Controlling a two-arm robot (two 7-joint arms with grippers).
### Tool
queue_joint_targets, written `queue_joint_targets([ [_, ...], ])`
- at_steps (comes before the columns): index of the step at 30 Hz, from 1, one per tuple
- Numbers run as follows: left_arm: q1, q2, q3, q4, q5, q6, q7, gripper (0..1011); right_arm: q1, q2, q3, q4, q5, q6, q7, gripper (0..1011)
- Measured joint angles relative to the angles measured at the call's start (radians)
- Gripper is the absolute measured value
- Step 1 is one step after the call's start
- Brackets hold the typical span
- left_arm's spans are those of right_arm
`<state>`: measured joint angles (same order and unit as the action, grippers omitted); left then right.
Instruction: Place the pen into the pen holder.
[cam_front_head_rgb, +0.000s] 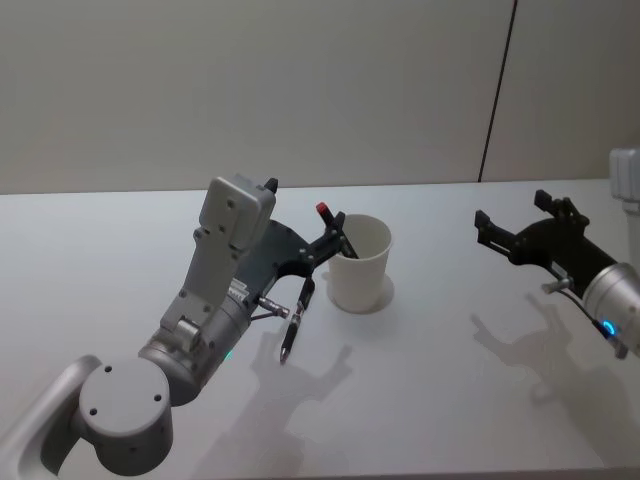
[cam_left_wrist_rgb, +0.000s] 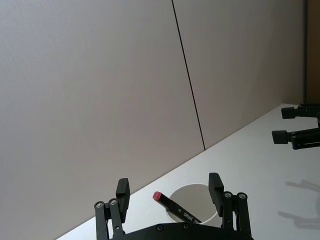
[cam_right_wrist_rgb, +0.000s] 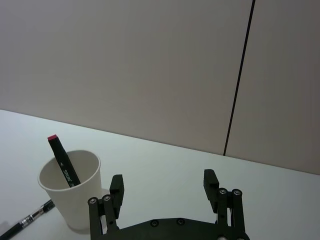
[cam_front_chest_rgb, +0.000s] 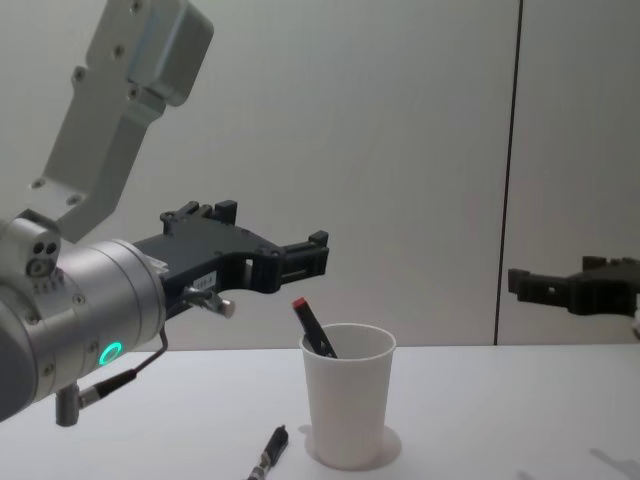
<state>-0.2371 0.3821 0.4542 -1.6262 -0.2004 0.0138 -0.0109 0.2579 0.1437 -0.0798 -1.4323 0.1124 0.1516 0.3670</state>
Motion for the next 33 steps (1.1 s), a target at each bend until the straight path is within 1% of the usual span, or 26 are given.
queue_joint_targets([
  [7,0.0,0.0,0.0,0.0,0.0,0.0,0.0,1002,-0.028,0.012,0.002,-0.029,-0.012,0.008,0.004,1001],
  [14,0.0,0.0,0.0,0.0,0.0,0.0,0.0,1002,-0.042,0.019,0.002,-0.044,-0.019,0.013,0.007,1001],
  [33,0.0,0.0,0.0,0.0,0.0,0.0,-0.001,1002,-0.056,0.025,0.003,-0.059,-0.026,0.017,0.011,1001],
])
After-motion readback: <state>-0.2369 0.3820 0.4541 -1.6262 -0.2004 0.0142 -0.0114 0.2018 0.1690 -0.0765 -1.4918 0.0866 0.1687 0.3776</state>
